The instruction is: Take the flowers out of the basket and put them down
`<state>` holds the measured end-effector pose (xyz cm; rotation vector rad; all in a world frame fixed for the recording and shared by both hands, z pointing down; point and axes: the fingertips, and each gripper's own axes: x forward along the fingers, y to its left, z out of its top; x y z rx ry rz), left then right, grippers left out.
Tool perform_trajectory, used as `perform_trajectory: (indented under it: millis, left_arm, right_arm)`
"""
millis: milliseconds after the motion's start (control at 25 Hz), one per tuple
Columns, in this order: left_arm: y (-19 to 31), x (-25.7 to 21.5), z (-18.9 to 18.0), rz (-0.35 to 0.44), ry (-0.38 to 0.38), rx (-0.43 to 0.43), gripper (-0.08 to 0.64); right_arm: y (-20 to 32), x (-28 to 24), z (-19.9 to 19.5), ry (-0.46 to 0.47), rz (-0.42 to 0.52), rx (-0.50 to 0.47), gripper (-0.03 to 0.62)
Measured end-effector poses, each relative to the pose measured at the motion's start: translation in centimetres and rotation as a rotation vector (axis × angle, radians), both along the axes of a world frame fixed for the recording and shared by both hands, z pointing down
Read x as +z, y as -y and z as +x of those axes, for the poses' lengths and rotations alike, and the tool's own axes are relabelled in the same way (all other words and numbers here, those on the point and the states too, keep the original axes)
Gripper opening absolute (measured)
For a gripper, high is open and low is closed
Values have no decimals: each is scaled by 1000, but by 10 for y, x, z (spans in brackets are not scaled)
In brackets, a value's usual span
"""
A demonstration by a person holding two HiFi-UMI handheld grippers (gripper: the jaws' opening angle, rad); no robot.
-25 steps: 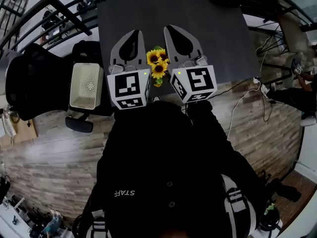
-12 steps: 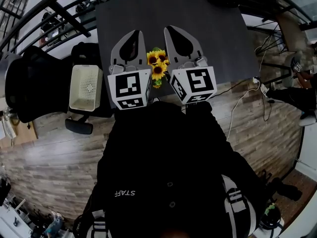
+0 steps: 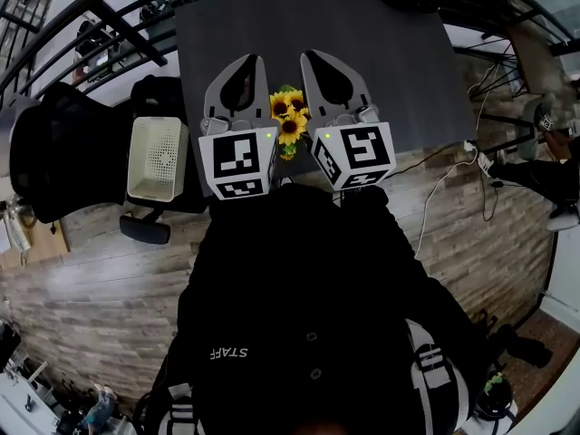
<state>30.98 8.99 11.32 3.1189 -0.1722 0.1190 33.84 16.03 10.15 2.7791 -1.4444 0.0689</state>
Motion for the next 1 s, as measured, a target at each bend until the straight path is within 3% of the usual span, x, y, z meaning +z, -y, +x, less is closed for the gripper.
perform_trajectory:
  millis: [1000]
  left_arm:
    - [-22, 20, 9, 16, 44, 51, 2]
  right_arm:
    - [-16, 21, 4, 40, -5, 8, 12]
